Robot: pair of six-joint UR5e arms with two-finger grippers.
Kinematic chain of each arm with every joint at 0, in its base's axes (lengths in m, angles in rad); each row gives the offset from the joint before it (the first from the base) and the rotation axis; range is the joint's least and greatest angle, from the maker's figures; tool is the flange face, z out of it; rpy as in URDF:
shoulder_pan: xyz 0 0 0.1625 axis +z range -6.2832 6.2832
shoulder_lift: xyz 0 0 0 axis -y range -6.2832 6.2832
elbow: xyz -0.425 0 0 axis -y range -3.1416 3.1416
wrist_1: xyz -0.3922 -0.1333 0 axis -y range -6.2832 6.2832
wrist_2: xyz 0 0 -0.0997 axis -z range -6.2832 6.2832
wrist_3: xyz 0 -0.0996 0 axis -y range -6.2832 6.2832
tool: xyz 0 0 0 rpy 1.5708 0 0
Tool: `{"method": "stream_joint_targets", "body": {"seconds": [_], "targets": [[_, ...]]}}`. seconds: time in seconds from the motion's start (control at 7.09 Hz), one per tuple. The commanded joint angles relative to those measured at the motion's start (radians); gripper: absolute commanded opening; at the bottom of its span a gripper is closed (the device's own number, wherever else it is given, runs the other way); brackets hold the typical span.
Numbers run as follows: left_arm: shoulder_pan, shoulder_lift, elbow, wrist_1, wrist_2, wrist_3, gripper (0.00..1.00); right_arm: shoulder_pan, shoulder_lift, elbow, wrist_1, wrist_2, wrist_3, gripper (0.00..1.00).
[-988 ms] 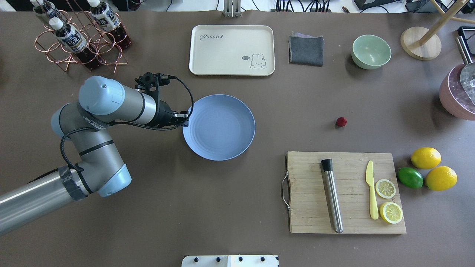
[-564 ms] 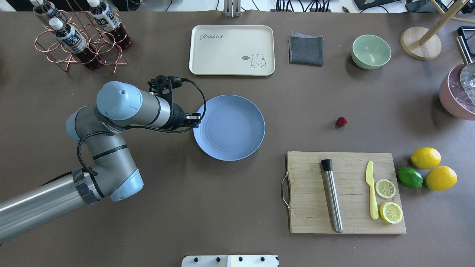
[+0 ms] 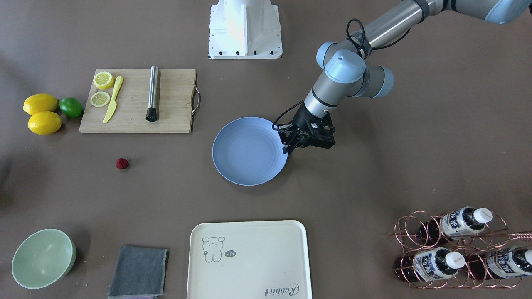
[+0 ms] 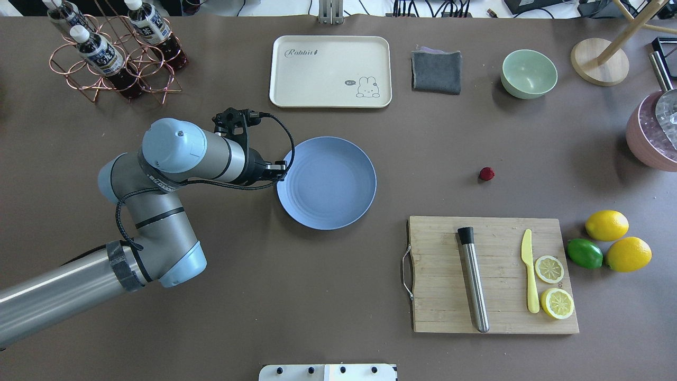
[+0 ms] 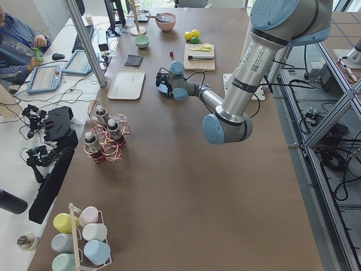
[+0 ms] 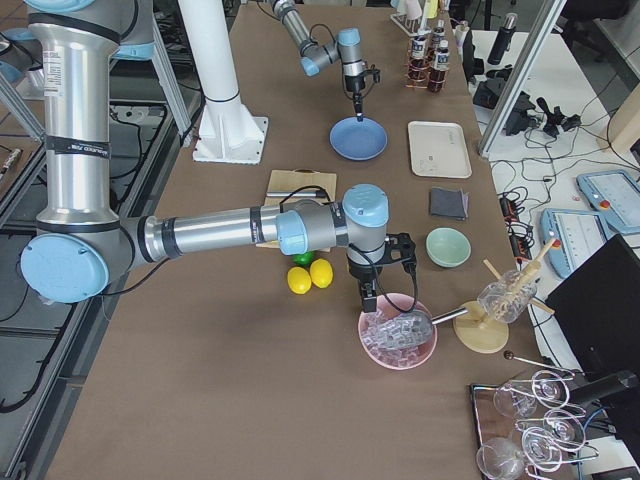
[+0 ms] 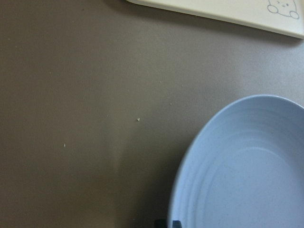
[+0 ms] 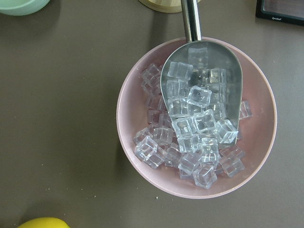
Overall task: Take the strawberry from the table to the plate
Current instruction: 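Drag the light-blue plate with the left gripper toward the table center, then withdraw the left gripper from the plate while the right arm reaches toward the strawberry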
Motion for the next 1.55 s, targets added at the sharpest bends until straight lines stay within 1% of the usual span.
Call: {"method": "stream_joint_targets", "body": {"seconds": [0.0, 0.14, 0.28, 0.42, 0.56, 0.71, 0.85, 0.99, 1.13, 1.27, 1.41], "targets": [[-0.004, 0.010, -0.033, 0.003, 0.009, 0.008, 0.98, -0.010, 0.015, 0.006, -0.001, 0.001, 0.012, 1.00], [-0.062, 0.024, -0.065, 0.052, -0.034, 0.012, 0.98, -0.040, 0.043, 0.009, 0.001, -0.001, 0.117, 1.00], [-0.107, 0.092, -0.178, 0.155, -0.083, 0.114, 0.98, -0.095, 0.084, 0.012, 0.001, -0.019, 0.241, 1.00], [-0.153, 0.189, -0.325, 0.301, -0.099, 0.269, 0.98, -0.153, 0.117, 0.012, 0.001, -0.051, 0.339, 1.00], [-0.238, 0.235, -0.410, 0.428, -0.159, 0.395, 0.98, -0.216, 0.150, 0.012, 0.001, -0.086, 0.418, 1.00], [-0.342, 0.292, -0.429, 0.452, -0.219, 0.519, 0.98, -0.281, 0.193, 0.009, 0.001, -0.103, 0.452, 1.00], [-0.477, 0.365, -0.417, 0.456, -0.296, 0.731, 0.98, -0.333, 0.236, 0.009, 0.001, -0.107, 0.515, 1.00], [-0.627, 0.415, -0.365, 0.456, -0.404, 0.925, 0.98, -0.382, 0.274, 0.008, 0.001, -0.125, 0.597, 1.00], [-0.747, 0.438, -0.291, 0.456, -0.477, 1.120, 0.98, -0.439, 0.310, 0.003, 0.001, -0.175, 0.703, 1.00], [-0.838, 0.446, -0.215, 0.457, -0.525, 1.252, 0.98, -0.496, 0.331, -0.002, 0.004, -0.226, 0.795, 0.99], [-0.900, 0.453, -0.173, 0.457, -0.549, 1.294, 0.98, -0.531, 0.330, -0.018, 0.086, -0.254, 0.843, 0.99]]}}
